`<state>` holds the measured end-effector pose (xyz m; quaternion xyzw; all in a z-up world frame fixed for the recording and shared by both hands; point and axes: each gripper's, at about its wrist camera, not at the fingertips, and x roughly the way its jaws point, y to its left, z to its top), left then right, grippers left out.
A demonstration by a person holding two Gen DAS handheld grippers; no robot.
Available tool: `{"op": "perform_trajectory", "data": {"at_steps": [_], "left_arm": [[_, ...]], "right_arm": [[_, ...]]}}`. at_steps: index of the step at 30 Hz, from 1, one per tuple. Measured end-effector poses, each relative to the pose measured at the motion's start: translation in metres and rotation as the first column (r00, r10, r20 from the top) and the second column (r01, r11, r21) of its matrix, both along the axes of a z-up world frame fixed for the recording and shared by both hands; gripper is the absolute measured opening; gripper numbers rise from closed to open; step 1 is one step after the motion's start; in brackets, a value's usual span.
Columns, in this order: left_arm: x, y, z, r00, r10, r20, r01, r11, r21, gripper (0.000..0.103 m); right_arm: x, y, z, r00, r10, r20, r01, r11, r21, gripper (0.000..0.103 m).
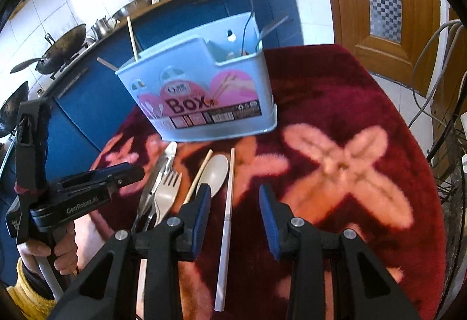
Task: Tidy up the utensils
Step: 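Grasp a silver knife with the left gripper while the right gripper reaches toward a spoon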
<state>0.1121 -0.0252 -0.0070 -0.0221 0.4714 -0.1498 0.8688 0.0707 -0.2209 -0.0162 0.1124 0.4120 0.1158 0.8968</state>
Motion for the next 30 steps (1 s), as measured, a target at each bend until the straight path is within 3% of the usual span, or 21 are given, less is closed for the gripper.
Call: {"op": "perform_trajectory", "data": {"at_steps": [8,16,19,30], "left_arm": [[0.014,-0.007,-0.015,0.998,-0.026,-0.06,0.026,1.0,-0.01,0.029],[0.026,-0.019,-0.021,0.995,-0.049,-0.088,0.047,0.998,-0.03,0.007],[0.024,-0.019,-0.019,0.997,-0.047,-0.069,0.044,0.998,-0.034,0.002],[0.013,0.015,0.002,0.999,0.045,0.015,-0.043,0.996,-0.078,0.002]], "right_arm": [[0.003,0.001,-0.009,0.999,0.013,-0.031,-0.013,1.0,-0.003,0.037],[0.005,0.003,-0.013,0.999,0.026,-0.042,-0.027,1.0,-0.006,0.037],[0.005,0.005,-0.014,0.998,0.033,-0.048,-0.034,0.999,-0.013,0.037],[0.021,0.021,-0.022,0.988,0.108,-0.115,-0.116,0.991,-0.066,0.036]]}}
